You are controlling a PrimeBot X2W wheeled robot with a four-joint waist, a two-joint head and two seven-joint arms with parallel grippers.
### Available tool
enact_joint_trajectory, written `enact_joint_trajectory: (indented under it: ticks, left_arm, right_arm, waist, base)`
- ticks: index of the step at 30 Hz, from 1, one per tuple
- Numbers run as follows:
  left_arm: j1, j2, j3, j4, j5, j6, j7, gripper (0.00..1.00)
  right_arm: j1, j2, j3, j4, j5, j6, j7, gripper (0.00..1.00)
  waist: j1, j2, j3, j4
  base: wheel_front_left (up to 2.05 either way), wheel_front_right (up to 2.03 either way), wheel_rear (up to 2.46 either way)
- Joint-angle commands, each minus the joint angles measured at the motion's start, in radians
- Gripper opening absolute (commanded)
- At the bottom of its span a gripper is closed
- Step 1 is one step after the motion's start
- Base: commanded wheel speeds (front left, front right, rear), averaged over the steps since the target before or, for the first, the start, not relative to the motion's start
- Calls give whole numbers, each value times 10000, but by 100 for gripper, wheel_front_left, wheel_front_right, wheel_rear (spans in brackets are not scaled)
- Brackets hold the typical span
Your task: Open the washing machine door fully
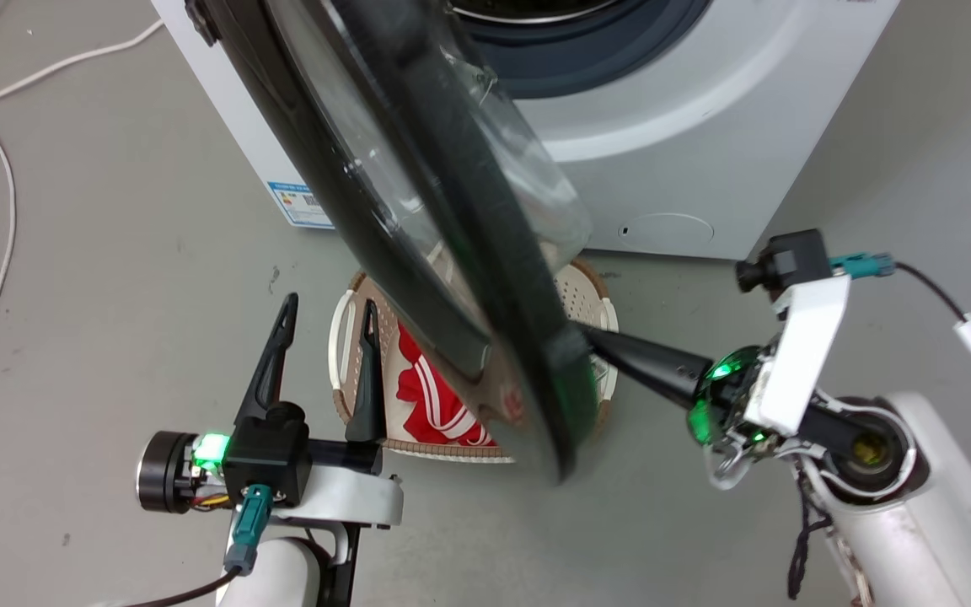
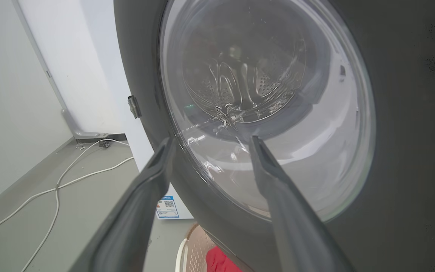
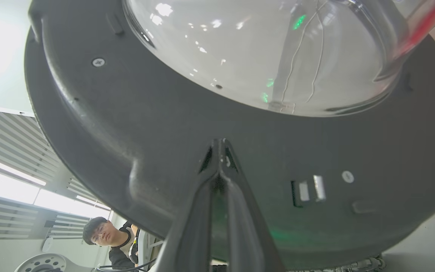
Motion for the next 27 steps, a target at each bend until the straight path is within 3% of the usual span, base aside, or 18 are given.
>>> enact_joint_trajectory:
  ticks: [1, 18, 24, 25, 26, 27]
  left_arm:
    - [116, -6, -6, 36, 16, -27, -27, 100]
    - [738, 121, 107, 170, 27, -44, -27, 100]
    - [1029, 128, 157, 244, 5, -43, -27, 100]
    - [1076, 128, 172, 264, -5, -42, -27, 100]
    - [1139, 130, 176, 281, -11, -51, -27, 100]
    - [1184, 133, 192, 295, -17, -52, -27, 100]
  right_arm:
    - [155, 153, 110, -102, 42, 24, 65, 0]
    - [1012, 741, 503, 57, 7, 23, 21, 0]
    - [1210, 737, -525, -370, -749, 23, -1803, 0]
    - [1232, 750, -726, -466, -927, 23, -2219, 11]
    - [1274, 684, -933, -555, -1196, 23, -2679, 38]
    - [1334, 652, -1070, -624, -1391, 23, -3093, 92]
  waist:
    - [1, -1, -108, -1]
    - [1, -1, -896, -152]
    - [1, -1, -1342, -285]
    - [1, -1, -1431, -313]
    - [1, -1, -1500, -336]
    - [1, -1, -1584, -369]
  base:
    - [0, 0, 0]
    - [0, 0, 0]
    - [0, 0, 0]
    - [0, 0, 0]
    - [0, 0, 0]
    - [0, 0, 0]
